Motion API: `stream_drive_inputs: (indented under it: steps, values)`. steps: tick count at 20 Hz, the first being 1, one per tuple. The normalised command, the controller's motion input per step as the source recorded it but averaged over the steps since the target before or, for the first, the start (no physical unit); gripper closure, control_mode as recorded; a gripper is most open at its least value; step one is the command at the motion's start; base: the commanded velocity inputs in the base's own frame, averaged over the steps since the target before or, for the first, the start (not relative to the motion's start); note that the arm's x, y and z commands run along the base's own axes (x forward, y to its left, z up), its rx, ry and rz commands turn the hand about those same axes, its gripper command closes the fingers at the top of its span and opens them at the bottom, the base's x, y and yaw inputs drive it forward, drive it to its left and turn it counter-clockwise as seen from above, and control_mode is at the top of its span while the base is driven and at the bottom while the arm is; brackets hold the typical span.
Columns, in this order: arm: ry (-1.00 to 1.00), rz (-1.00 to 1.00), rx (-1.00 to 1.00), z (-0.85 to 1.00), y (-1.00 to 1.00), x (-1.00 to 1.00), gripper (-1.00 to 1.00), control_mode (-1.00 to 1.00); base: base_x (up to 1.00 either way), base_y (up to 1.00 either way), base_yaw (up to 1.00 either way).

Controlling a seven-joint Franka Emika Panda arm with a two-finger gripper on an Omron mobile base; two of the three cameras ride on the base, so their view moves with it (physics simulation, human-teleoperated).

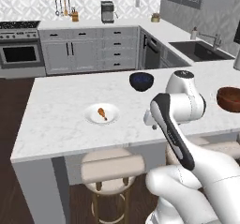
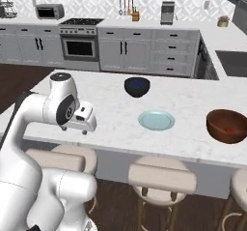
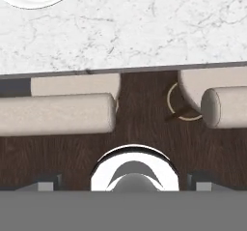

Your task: Pick the chicken drumstick and bell pepper from their plates and place them in the bowl. Then put the bowl in the fridge.

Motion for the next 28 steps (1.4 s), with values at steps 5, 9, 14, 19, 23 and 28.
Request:
stream_drive_inputs:
  steps: [5,9,14,19,23,28]
  values:
    - [0.0,0.0,0.0,0.0,0.0,0.0,-1.0,1.0,0.01,0.94,0.0]
    - [0.0,0.0,0.0,0.0,0.0,0.0,-1.0,1.0,0.01,0.27,0.01]
    - [0.0,0.0,0.0,0.0,0.0,0.0,-1.0,1.0,0.37,0.0,0.02]
    - [0.0,0.0,0.0,0.0,0.0,0.0,-1.0,1.0,0.77,0.0,0.0]
    - [0.0,0.0,0.0,0.0,0.0,0.0,-1.0,1.0,0.39,0.0,0.0]
    - [0.0,0.0,0.0,0.0,0.0,0.05,-1.0,-1.0,0.0,0.0,0.0]
